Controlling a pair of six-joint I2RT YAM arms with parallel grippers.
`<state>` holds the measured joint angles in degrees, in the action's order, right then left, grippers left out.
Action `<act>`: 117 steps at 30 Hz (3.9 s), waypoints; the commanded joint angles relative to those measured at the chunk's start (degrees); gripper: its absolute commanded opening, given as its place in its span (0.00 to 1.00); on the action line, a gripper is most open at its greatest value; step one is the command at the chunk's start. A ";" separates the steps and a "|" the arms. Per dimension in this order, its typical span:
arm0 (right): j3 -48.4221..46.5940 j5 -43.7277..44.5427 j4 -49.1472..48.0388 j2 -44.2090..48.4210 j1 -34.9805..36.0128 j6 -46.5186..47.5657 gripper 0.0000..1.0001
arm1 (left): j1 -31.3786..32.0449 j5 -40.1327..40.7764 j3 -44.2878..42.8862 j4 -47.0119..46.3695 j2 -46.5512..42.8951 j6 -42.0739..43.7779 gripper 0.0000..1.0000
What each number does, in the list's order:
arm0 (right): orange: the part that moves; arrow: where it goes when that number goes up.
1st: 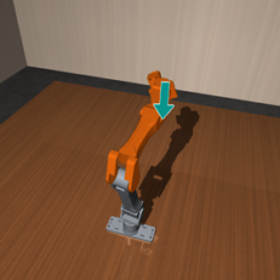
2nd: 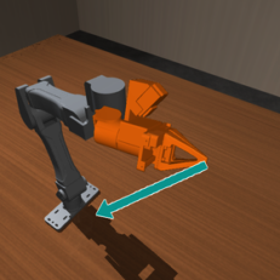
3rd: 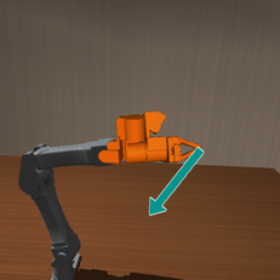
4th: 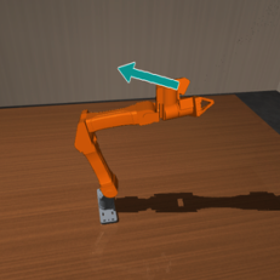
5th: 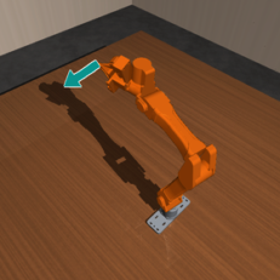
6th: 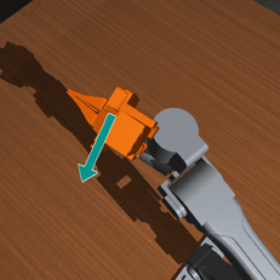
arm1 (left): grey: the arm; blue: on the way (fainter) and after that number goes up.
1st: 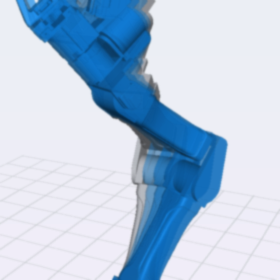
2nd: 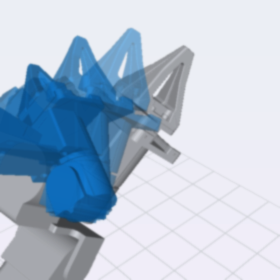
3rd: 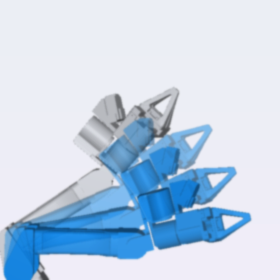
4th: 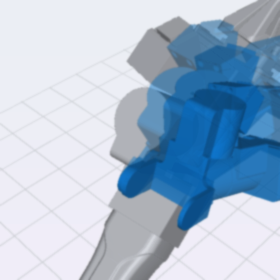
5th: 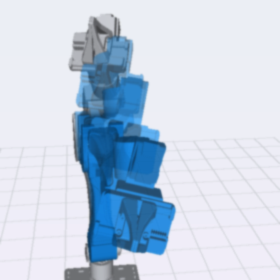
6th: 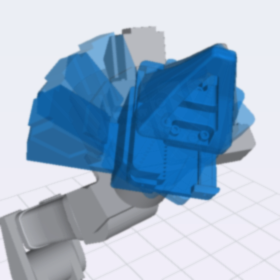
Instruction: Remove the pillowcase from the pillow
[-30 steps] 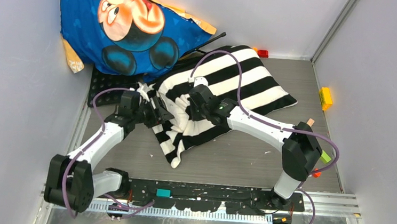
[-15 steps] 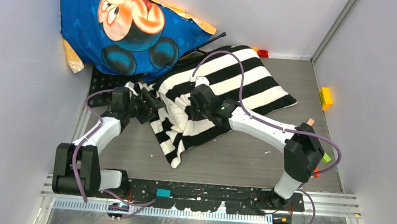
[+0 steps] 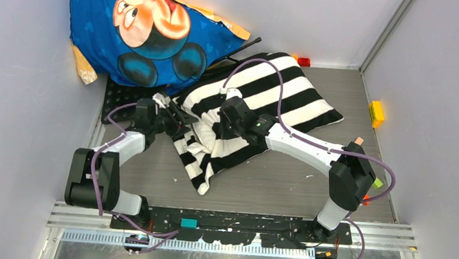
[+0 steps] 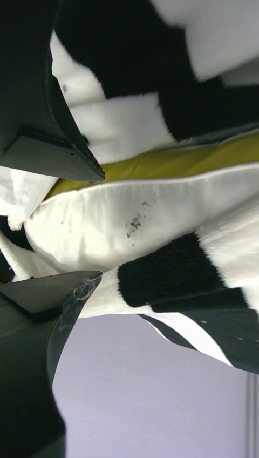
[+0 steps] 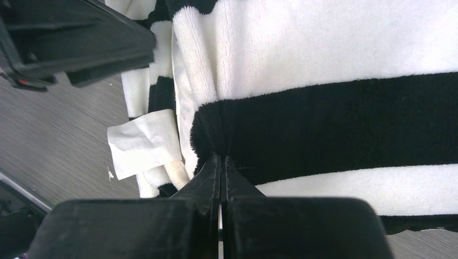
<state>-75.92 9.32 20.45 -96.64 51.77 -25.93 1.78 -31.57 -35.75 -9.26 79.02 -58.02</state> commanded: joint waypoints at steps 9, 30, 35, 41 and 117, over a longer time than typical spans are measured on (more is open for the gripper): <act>-1.30 -1.06 -3.49 0.98 -0.23 -1.22 0.00 | 7.27 4.22 -3.28 -1.47 5.77 -1.19 0.77; -3.16 -0.05 5.05 2.31 1.70 -1.08 0.60 | 12.46 8.10 -14.98 11.44 -4.13 8.29 0.00; -1.89 5.77 8.89 4.12 7.21 -2.87 0.68 | 12.47 7.07 -16.15 12.48 -5.72 6.09 0.00; 3.32 9.11 7.70 4.38 9.26 -4.76 0.68 | 12.46 7.44 -18.37 14.93 -6.00 6.18 0.00; 34.03 14.79 -5.85 16.73 -25.85 -9.19 0.07 | 1.09 -17.38 -36.63 14.10 -6.48 -10.80 0.00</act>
<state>-44.01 16.47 4.05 -83.20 32.95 -34.09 6.07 -45.50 -67.48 12.47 76.71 -70.04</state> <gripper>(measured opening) 0.149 0.034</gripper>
